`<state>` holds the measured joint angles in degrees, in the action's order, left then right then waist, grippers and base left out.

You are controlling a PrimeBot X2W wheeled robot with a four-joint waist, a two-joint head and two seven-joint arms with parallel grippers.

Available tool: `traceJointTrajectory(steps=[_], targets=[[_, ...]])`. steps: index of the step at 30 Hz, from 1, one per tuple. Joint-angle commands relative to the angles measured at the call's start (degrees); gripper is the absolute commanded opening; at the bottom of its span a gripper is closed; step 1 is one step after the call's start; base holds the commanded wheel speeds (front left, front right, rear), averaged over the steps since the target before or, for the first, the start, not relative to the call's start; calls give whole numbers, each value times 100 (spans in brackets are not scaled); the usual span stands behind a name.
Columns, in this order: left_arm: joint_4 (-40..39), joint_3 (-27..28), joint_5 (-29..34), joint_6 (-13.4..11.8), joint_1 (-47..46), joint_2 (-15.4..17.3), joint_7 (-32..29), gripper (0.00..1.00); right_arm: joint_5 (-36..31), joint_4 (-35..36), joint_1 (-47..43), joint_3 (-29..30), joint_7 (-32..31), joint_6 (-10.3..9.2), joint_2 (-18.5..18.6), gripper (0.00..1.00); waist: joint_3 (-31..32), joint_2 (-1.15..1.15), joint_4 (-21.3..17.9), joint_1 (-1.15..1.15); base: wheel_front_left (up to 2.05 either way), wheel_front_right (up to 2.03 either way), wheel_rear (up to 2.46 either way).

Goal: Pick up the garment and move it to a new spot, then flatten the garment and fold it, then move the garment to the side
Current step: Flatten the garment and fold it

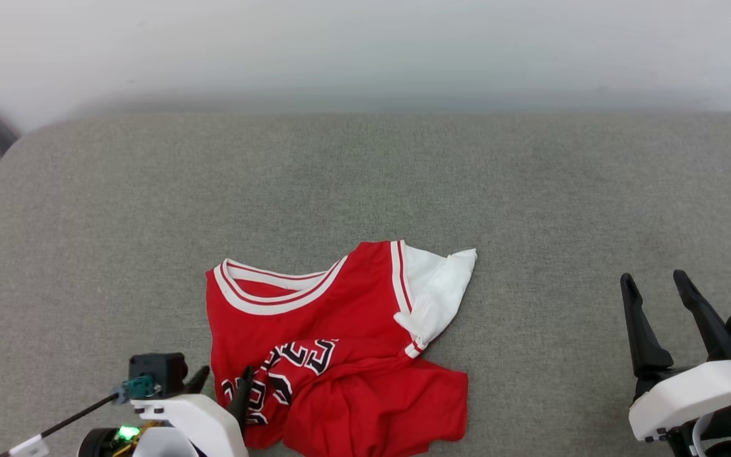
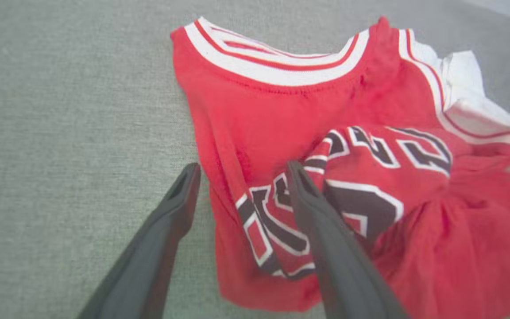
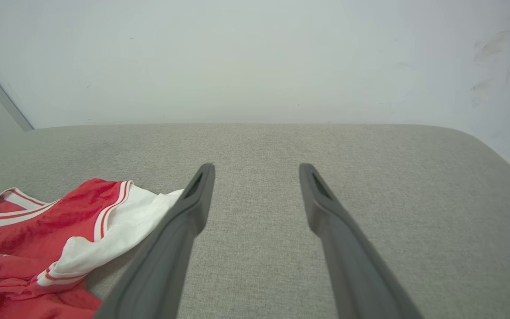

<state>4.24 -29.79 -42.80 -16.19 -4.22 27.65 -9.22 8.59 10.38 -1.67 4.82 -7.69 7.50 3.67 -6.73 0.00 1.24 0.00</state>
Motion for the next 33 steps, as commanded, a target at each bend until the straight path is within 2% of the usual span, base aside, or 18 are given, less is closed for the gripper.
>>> traceJointTrajectory(steps=[1,6,12,15,21,23,24,27,28,32,33], targets=[[-7,92,61,-37,21,-45,277,100,32,2,-81,-14,-30,-2,39,100,117,0,0,0,0,0,0],[-40,279,287,-106,-37,-31,935,100,66,0,-212,-30,-112,-2,73,100,355,0,-5,0,0,0,0],[26,426,194,42,-296,210,803,100,60,120,-230,-46,-159,-2,94,100,402,0,-43,0,0,0,0],[137,415,85,230,-532,390,463,100,62,193,-143,-79,-164,-2,99,100,287,0,-92,0,0,0,0],[638,230,-151,773,-1145,664,-449,100,64,244,32,-164,-131,-2,84,100,-117,0,-218,0,0,0,0],[815,113,-235,977,-1339,682,-759,100,78,215,91,-189,-97,-2,70,100,-252,0,-256,0,0,0,0],[815,113,-235,977,-1339,682,-759,100,78,215,91,-189,-97,-2,70,100,-252,0,-256,0,0,0,0],[1162,-86,-430,1281,-1633,672,-1380,100,103,114,191,-231,-27,-2,40,100,-465,0,-330,0,0,0,0],[1162,-86,-430,1281,-1633,672,-1380,100,103,114,191,-231,-27,-2,40,100,-465,0,-330,0,0,0,0],[1573,-290,-640,1537,-1736,594,-1943,100,120,-18,252,-226,39,-2,20,100,-558,0,-387,0,0,0,0],[1685,-350,-683,1572,-1720,577,-2089,78,116,-40,269,-236,51,-2,15,100,-566,0,-399,0,0,0,0]])
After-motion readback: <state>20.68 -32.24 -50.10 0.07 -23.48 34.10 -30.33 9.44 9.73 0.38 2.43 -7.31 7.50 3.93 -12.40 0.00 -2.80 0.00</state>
